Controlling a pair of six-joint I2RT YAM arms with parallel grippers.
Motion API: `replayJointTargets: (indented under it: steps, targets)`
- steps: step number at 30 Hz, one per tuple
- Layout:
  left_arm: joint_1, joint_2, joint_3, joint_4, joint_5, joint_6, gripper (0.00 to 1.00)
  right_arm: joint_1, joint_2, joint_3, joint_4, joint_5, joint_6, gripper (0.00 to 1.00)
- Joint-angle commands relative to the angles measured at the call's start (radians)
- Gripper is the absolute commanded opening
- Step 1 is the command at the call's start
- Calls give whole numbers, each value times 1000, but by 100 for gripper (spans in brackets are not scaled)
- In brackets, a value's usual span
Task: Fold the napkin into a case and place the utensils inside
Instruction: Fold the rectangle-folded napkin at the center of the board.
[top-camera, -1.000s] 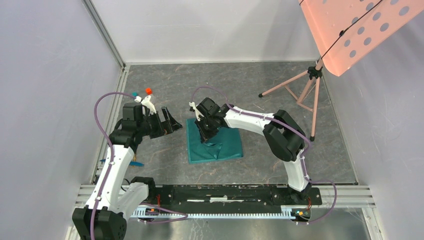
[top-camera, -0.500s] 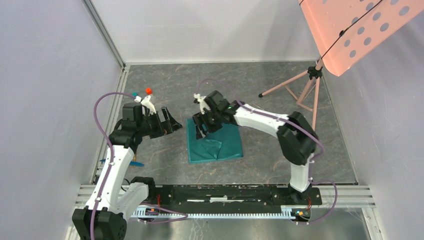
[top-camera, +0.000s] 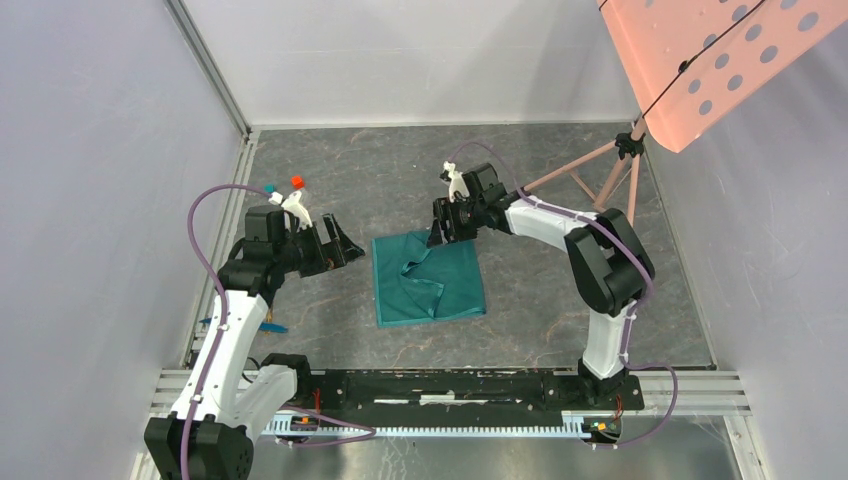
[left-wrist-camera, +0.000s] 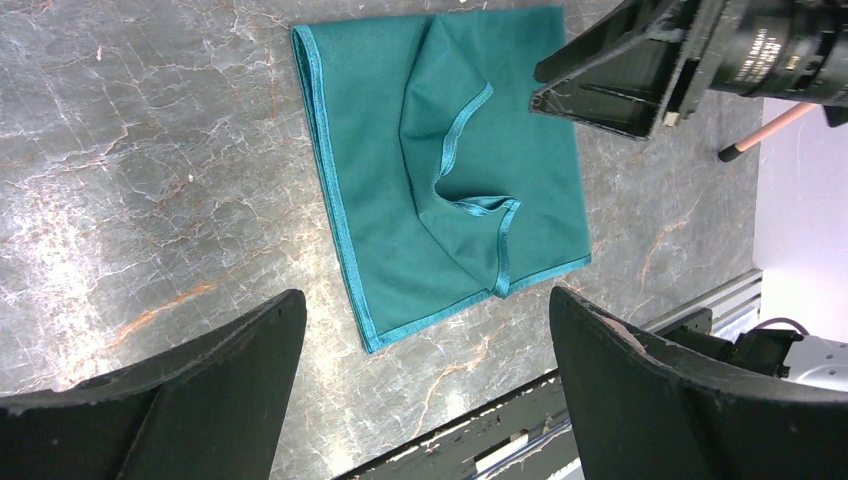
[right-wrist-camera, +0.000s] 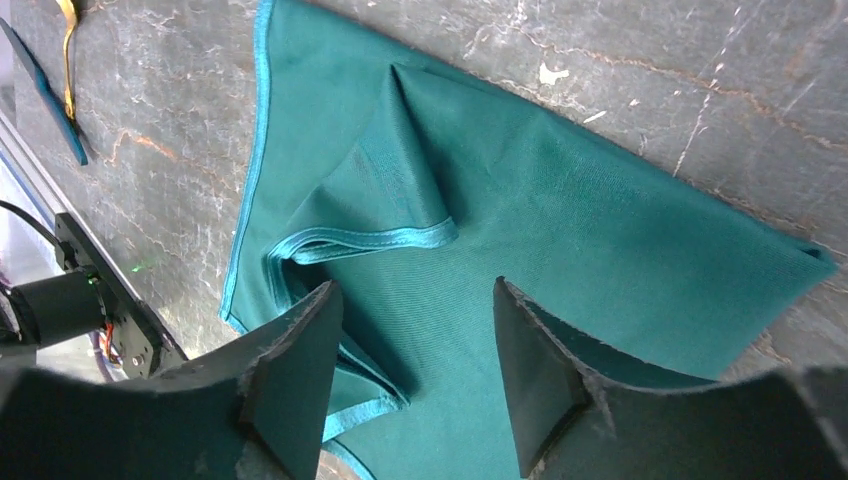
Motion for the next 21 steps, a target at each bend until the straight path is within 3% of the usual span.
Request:
replayJointTargets:
  steps: [1,21]
  targets:
    - [-4,4,-6,35,-5,28,97,-4,57,-3,88,-75,17,57]
    - [-4,14,-4,33,-15,26,97,16,180,53,157,-122,57,33]
